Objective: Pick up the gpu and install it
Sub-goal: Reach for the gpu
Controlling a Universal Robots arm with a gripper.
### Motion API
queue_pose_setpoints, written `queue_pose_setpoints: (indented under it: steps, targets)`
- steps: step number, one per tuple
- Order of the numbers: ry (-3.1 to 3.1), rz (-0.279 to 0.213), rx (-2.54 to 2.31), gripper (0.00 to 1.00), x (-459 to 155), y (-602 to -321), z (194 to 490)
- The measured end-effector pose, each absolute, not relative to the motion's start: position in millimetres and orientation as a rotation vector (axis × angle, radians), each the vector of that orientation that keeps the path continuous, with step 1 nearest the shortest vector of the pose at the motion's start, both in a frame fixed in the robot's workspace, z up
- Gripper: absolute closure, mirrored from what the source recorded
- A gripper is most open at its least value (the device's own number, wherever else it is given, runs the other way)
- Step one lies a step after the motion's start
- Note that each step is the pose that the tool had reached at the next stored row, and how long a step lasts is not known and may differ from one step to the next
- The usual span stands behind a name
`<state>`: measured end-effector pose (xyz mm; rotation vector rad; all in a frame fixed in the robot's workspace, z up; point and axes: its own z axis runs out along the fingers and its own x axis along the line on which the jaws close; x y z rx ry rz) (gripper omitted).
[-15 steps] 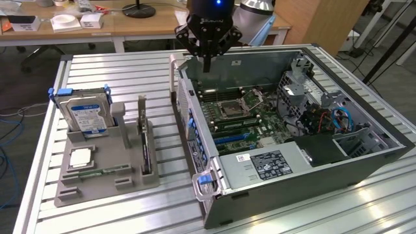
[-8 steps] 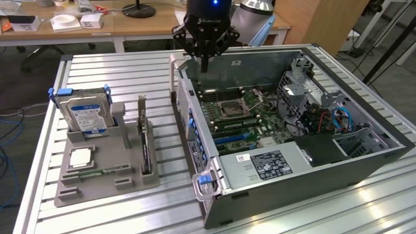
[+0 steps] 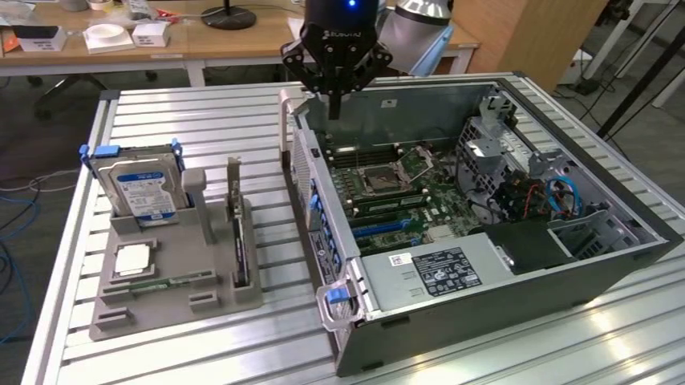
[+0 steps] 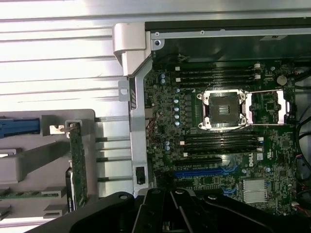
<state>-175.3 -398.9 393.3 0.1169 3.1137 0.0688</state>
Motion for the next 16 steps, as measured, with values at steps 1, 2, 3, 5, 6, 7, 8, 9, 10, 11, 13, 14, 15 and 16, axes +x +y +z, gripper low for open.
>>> queue_pose_setpoints:
  steps: [1,2,3,5,6,7,8,9,10,11,13,14,15,16]
  targets:
    - [3.114,0.069,0.117,0.89,-175.9,-398.9,393.3]
    - [3.114,0.069,0.117,0.89,-176.4,-398.8,393.2]
    - [3.114,0.069,0.117,0.89,-176.8,-398.8,393.2]
    - [3.114,0.069,0.117,0.89,-177.4,-398.9,393.2]
    - [3.114,0.069,0.117,0.89,-177.7,-398.8,393.3]
    - [3.114,0.069,0.117,0.89,-178.0,-398.8,393.3]
    - [3.114,0.069,0.117,0.89,-178.3,-398.8,393.3]
    - [3.114,0.069,0.117,0.89,-178.5,-398.8,393.3]
    - [3.114,0.069,0.117,0.89,-179.0,-398.8,393.3]
    - [3.114,0.069,0.117,0.89,-179.4,-398.9,393.3]
    - [3.114,0.069,0.117,0.89,-180.8,-398.9,393.3]
    - [3.114,0.069,0.117,0.89,-181.6,-398.8,393.3]
    - [3.114,0.069,0.117,0.89,-182.3,-398.9,393.2]
    - [3.114,0.069,0.117,0.89,-182.6,-398.8,393.2]
